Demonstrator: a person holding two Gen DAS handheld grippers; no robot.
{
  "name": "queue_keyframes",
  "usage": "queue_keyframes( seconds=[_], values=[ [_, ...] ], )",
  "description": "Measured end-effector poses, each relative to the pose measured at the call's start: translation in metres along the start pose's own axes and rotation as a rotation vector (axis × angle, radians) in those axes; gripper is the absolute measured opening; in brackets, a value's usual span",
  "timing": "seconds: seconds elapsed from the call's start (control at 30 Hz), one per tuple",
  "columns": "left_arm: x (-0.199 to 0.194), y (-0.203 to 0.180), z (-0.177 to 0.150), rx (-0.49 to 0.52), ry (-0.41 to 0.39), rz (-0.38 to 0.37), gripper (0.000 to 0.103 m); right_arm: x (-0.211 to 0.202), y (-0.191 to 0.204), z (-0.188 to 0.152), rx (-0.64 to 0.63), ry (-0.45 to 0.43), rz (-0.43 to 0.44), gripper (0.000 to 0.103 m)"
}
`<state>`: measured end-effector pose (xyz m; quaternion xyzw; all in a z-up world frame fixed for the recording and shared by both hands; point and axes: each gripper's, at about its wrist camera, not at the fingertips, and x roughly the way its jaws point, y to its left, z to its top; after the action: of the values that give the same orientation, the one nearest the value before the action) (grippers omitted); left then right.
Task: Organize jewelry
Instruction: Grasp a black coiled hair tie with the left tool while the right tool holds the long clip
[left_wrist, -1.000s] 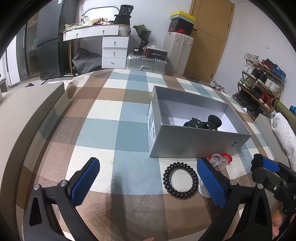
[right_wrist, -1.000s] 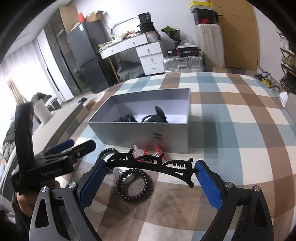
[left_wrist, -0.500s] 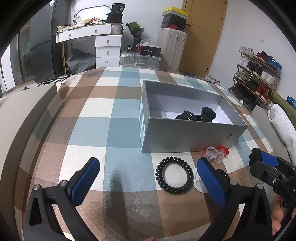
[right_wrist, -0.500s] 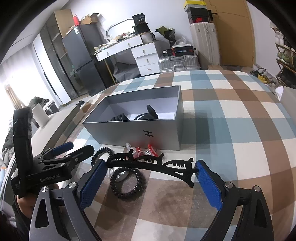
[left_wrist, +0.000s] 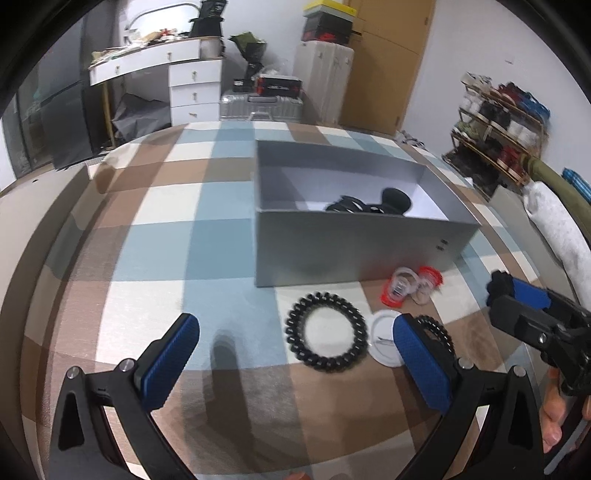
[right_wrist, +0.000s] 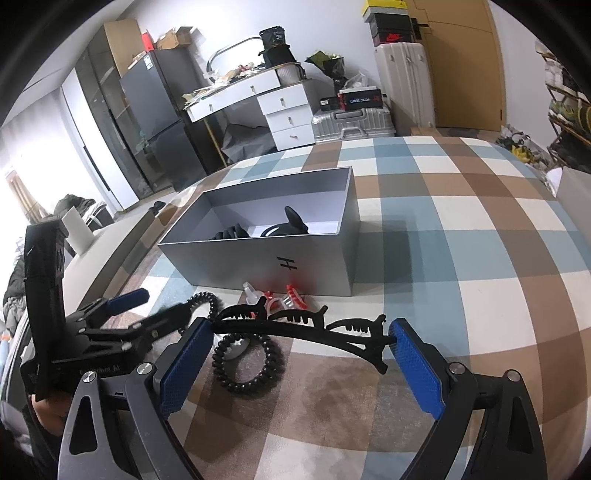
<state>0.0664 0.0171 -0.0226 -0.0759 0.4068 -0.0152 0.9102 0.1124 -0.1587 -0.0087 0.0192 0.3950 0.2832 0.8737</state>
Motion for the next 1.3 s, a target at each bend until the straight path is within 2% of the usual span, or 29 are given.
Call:
queue_keyframes(
  seconds=[0.2, 0.33, 1.1, 1.3],
  values=[
    [0.005, -0.007, -0.002, 0.037, 0.043, -0.005, 0.102, 0.000, 0.000, 0.000, 0.003, 0.002, 0.000, 0.096],
    [0.009, -0.006, -0.002, 0.027, 0.070, -0.008, 0.102, 0.000, -0.001, 0.000, 0.006, 0.002, 0.000, 0.096],
    [0.011, -0.005, -0.004, 0.019, 0.081, 0.014, 0.102, -0.002, -0.009, -0.003, 0.028, 0.000, 0.002, 0.096],
    [0.007, -0.004, -0.004, 0.017, 0.068, 0.014, 0.089, -0.005, -0.010, -0.003, 0.032, -0.006, 0.008, 0.096]
  ],
)
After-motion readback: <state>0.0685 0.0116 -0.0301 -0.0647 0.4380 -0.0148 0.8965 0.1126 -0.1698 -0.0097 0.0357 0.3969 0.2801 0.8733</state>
